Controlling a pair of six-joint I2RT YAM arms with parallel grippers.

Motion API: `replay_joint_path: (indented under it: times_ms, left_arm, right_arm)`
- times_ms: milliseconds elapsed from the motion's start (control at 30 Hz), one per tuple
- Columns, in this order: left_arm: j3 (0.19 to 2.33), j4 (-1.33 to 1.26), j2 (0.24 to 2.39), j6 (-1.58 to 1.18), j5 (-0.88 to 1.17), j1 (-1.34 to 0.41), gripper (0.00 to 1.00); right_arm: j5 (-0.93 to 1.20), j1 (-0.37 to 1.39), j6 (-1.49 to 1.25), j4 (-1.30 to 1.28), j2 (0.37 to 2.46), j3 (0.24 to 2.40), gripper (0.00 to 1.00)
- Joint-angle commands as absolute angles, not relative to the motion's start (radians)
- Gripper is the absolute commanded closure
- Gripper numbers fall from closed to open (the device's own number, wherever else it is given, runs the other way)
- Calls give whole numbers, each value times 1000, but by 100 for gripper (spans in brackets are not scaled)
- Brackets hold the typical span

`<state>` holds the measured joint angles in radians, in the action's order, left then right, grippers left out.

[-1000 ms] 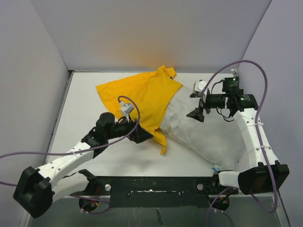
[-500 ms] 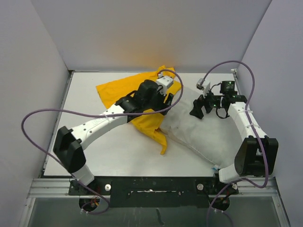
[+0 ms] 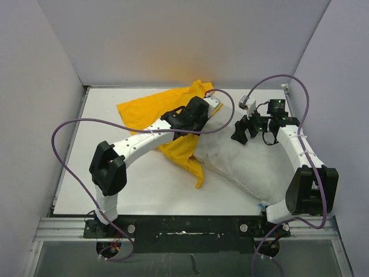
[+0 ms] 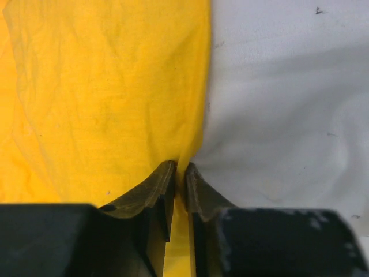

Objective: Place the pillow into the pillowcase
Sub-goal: Stuff the pillow into the pillowcase.

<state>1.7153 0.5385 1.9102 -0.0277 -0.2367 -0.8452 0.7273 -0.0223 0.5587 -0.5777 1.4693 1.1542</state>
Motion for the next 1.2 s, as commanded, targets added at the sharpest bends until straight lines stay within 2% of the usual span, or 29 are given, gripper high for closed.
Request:
replay_joint_path:
  times_ms: [0, 67, 133, 167, 267, 300, 367, 500, 567, 633, 767, 800, 867, 933, 1033, 1167]
  left_arm:
    - [1784, 543, 1920, -13, -228, -846, 98]
    - [1786, 542, 1905, -16, -177, -847, 100]
    - [1783, 530, 1880, -23, -72, -847, 100]
    - [1778, 516, 1863, -33, -5, -846, 100]
    - [1757, 423, 1802, -96, 245, -847, 100]
    - [1756, 383, 1788, -128, 321, -846, 100]
    - [1773, 320, 1776, -184, 439, -850, 100]
    - [1789, 232, 1762, -261, 519, -845, 100]
    - [1739, 171, 1750, -303, 533, -822, 100]
    - [1656, 106, 1743, -363, 565, -785, 100]
    - [1421, -59, 1723, -484, 612, -708, 100]
    - [1365, -98, 1717, -498, 612, -695, 100]
    - [1265, -181, 1712, -525, 622, -673, 100]
    - [1188, -247, 1708, -531, 622, -665, 100]
    - [1122, -301, 1704, -505, 633, -669, 100]
    - [1073, -318, 1686, -433, 638, -699, 100]
  right_arm:
    - [686, -14, 557, -539, 1469, 1142, 11]
    - [675, -3, 562, -536, 1477, 1141, 15]
    - [673, 15, 571, -534, 1490, 1142, 24]
    - [677, 29, 571, -534, 1500, 1148, 33]
    - [799, 68, 541, -544, 1542, 1210, 83]
    - [871, 71, 511, -542, 1554, 1246, 93]
    - [997, 67, 383, -464, 1555, 1313, 100]
    - [1131, 72, 82, -149, 1512, 1395, 100]
    - [1144, 86, -20, -23, 1485, 1349, 100]
    - [1127, 109, 10, 4, 1464, 1244, 100]
    - [1133, 109, 221, -89, 1492, 1006, 100]
    - [1159, 101, 301, -160, 1503, 994, 100]
    - [1177, 99, 547, -466, 1526, 1080, 98]
    - [1197, 104, 872, -770, 1549, 1180, 84]
    - [1186, 89, 1180, -1082, 1544, 1282, 59]
    - [1128, 53, 1316, -1257, 1518, 1448, 26]
